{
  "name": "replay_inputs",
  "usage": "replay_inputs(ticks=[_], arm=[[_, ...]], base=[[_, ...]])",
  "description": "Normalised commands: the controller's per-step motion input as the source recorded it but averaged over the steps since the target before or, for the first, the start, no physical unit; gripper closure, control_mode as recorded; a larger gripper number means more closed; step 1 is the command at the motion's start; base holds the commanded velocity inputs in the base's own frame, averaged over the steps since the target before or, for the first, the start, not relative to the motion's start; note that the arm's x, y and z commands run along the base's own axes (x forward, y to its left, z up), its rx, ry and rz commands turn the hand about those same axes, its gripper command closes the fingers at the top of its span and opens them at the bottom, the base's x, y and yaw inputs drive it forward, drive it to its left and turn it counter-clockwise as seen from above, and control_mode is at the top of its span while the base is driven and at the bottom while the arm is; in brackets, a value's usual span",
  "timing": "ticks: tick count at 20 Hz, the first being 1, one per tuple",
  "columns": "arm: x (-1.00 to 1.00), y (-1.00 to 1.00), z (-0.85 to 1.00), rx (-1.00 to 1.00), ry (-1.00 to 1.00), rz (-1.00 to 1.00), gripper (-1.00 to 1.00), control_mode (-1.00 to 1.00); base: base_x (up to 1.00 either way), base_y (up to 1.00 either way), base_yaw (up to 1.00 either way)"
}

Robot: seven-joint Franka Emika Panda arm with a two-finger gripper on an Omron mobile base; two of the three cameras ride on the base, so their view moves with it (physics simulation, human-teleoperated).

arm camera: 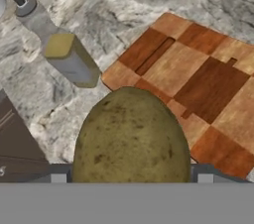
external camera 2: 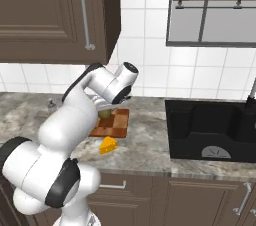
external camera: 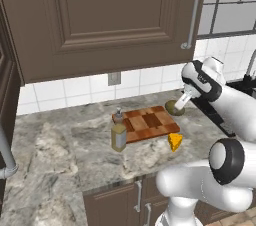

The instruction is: Retrieve the reheated potato from the microwave, then place the potato, cheese, and condiment on the cutting board.

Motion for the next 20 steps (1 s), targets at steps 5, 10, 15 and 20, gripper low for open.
replay_inputs(ticks=[5,10,15,20], arm=[[0.52,0.01,-0.46,-0.07,0.0,0.02,1.0,-1.0],[0.52,-0.01,-0.42,-0.04,0.0,0.0,1.0,-1.0],[0.41,0.0,-0.45,0.0,0.0,0.0,1.0,-1.0],[0.4,0.0,-0.36,0.0,0.0,0.0,1.0,-1.0]], base=[[0.0,0.0,0.0],[0.0,0.0,0.0],[0.0,0.0,0.0],[0.0,0.0,0.0]])
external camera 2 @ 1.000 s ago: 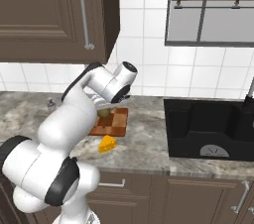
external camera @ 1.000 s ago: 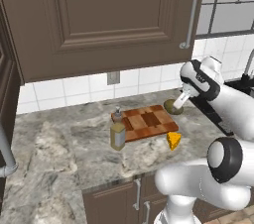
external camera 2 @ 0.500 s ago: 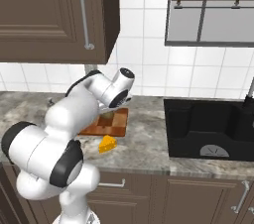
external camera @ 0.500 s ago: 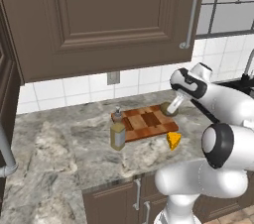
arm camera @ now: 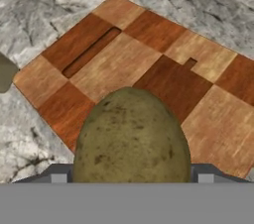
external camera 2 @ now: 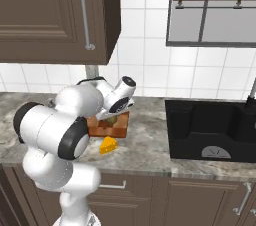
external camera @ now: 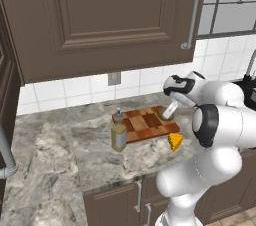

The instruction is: Retrieve the reheated potato from the microwave, then place the potato, cheese, and condiment on the cutting board.

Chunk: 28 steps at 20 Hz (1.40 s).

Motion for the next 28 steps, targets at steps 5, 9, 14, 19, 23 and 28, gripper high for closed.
replay_inputs(ticks=[5,9,14,19,23,28], arm=[[0.36,0.0,-0.27,0.0,0.0,-0.04,1.0,-1.0],[0.31,0.0,-0.24,0.0,0.0,-0.07,1.0,-1.0],[0.24,-0.02,-0.19,0.0,0.0,-0.09,1.0,-1.0],[0.15,0.0,-0.21,0.0,0.0,-0.08,1.0,-1.0],[0.05,0.0,-0.2,0.0,0.0,-0.07,-1.0,-1.0],[0.02,-0.02,-0.14,0.0,0.0,-0.06,-1.0,-1.0]], base=[[0.0,0.0,0.0],[0.0,0.0,0.0],[0.0,0.0,0.0],[0.0,0.0,0.0],[0.0,0.0,0.0],[0.0,0.0,0.0]])
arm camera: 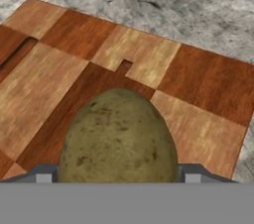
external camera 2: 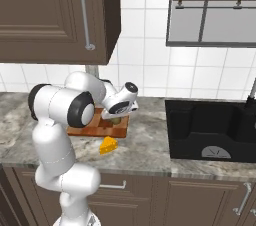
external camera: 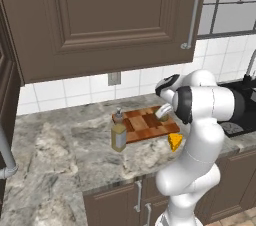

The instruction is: Retrieve the reheated potato from the microwave, then place the potato, cheese, and condiment on the cutting board.

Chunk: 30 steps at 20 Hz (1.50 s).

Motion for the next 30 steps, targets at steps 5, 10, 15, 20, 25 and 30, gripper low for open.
replay_inputs(ticks=[5,10,15,20,25,30], arm=[[-0.02,-0.01,-0.04,0.0,0.0,-0.06,-1.0,-1.0],[-0.05,-0.06,0.04,0.0,0.0,-0.08,-1.0,-1.0],[-0.21,-0.12,0.04,0.0,0.0,-0.07,-1.0,-1.0],[-0.23,-0.15,0.11,0.0,0.0,-0.07,-1.0,-1.0],[-0.2,-0.13,0.25,0.01,0.0,-0.09,-1.0,-1.0],[-0.28,-0.1,0.24,0.03,0.0,-0.09,-1.0,-1.0]], base=[[0.0,0.0,0.0],[0.0,0.0,0.0],[0.0,0.0,0.0],[0.0,0.0,0.0],[0.0,0.0,0.0],[0.0,0.0,0.0]])
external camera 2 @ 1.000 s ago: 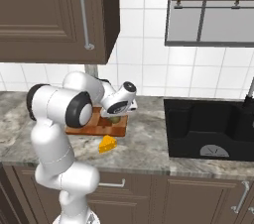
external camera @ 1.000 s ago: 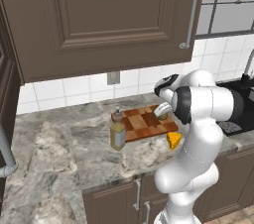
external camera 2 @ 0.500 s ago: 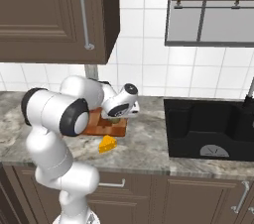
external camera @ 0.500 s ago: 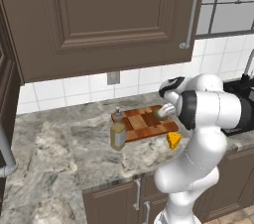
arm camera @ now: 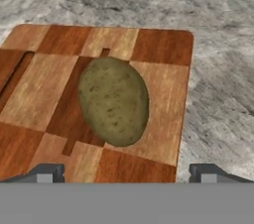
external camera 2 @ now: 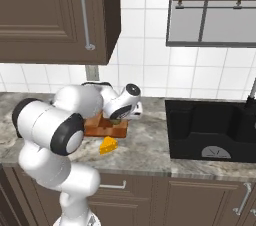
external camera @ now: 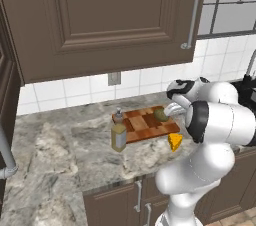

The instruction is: Retrieve the reheated potato from the microwave, then place the potato, cheese, and condiment on the cutting board.

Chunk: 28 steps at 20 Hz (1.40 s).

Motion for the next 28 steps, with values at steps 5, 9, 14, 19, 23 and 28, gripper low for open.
replay_inputs(ticks=[5,9,14,19,23,28], arm=[[-0.35,-0.13,0.17,0.04,0.0,-0.09,-1.0,-1.0],[-0.31,-0.12,0.17,0.04,0.0,-0.09,-1.0,-1.0],[-0.36,-0.1,0.22,0.05,0.0,-0.05,-1.0,-1.0],[-0.48,-0.05,0.22,0.01,0.0,-0.11,-1.0,-1.0],[-0.54,-0.03,0.18,0.0,0.0,-0.16,-1.0,-1.0],[-0.48,0.0,0.11,0.0,0.0,-0.21,-1.0,-1.0]], base=[[0.0,0.0,0.0],[0.0,0.0,0.0],[0.0,0.0,0.0],[0.0,0.0,0.0],[0.0,0.0,0.0],[0.0,0.0,0.0]])
